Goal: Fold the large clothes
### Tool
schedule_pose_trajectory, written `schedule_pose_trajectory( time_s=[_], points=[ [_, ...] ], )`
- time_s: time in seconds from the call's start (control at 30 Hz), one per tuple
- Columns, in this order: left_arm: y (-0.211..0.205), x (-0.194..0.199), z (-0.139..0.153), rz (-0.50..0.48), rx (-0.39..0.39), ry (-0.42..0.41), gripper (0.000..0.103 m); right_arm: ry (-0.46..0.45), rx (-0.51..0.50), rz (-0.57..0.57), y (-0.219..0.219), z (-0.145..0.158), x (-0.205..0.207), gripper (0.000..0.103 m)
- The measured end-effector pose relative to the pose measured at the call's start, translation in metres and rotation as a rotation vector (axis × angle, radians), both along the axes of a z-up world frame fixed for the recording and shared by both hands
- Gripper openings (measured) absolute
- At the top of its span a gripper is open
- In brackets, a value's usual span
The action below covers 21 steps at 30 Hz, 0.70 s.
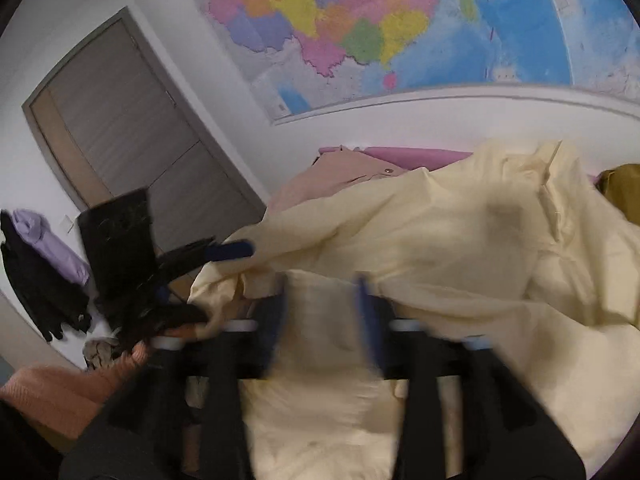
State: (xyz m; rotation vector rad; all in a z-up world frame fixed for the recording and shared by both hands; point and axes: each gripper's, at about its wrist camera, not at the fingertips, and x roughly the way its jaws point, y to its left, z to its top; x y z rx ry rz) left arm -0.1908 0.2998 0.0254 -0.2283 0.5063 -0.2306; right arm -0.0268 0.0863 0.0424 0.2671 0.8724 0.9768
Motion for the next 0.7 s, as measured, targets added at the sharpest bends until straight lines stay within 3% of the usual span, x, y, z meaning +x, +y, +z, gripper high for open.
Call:
schedule_pose_trajectory(
  time_s=[0.1, 0.2, 0.3, 0.43, 0.47, 0.53, 0.6, 0.63, 0.67, 0.7],
  points=[
    [-0.002, 0.004, -0.009, -0.016, 0.030, 0.043, 0.094, 0.001, 0.036, -0.036, -0.015, -0.002, 0.000, 0.053],
    [-0.006, 0.017, -0.027, -0.056, 0.056, 0.112, 0.096, 0.003, 0.023, -0.168, -0.065, -0.011, -0.001, 0.057],
    [-0.011, 0.038, -0.049, -0.016, 0.161, 0.191, 0.096, 0.016, -0.083, -0.403, -0.141, -0.036, 0.002, 0.063],
    [-0.011, 0.071, -0.081, -0.027, 0.184, 0.344, 0.094, 0.080, -0.158, -0.643, -0.220, -0.073, 0.003, 0.070],
    [-0.013, 0.077, -0.086, -0.024, 0.197, 0.374, 0.091, 0.100, -0.183, -0.689, -0.236, -0.084, 0.003, 0.071],
    [-0.015, 0.091, -0.096, -0.012, 0.223, 0.435, 0.072, 0.172, -0.183, -0.710, -0.254, -0.106, 0.005, 0.071],
    [-0.017, 0.102, -0.103, -0.002, 0.243, 0.480, 0.055, 0.236, -0.142, -0.680, -0.261, -0.128, 0.009, 0.071],
    [-0.018, 0.105, -0.104, 0.006, 0.258, 0.489, 0.052, 0.251, -0.121, -0.661, -0.259, -0.136, 0.010, 0.070],
    [-0.018, 0.106, -0.104, 0.008, 0.268, 0.491, 0.047, 0.264, -0.092, -0.630, -0.256, -0.141, 0.012, 0.066],
    [-0.019, 0.108, -0.102, 0.016, 0.284, 0.487, 0.042, 0.269, -0.063, -0.587, -0.250, -0.144, 0.015, 0.049]
  ],
)
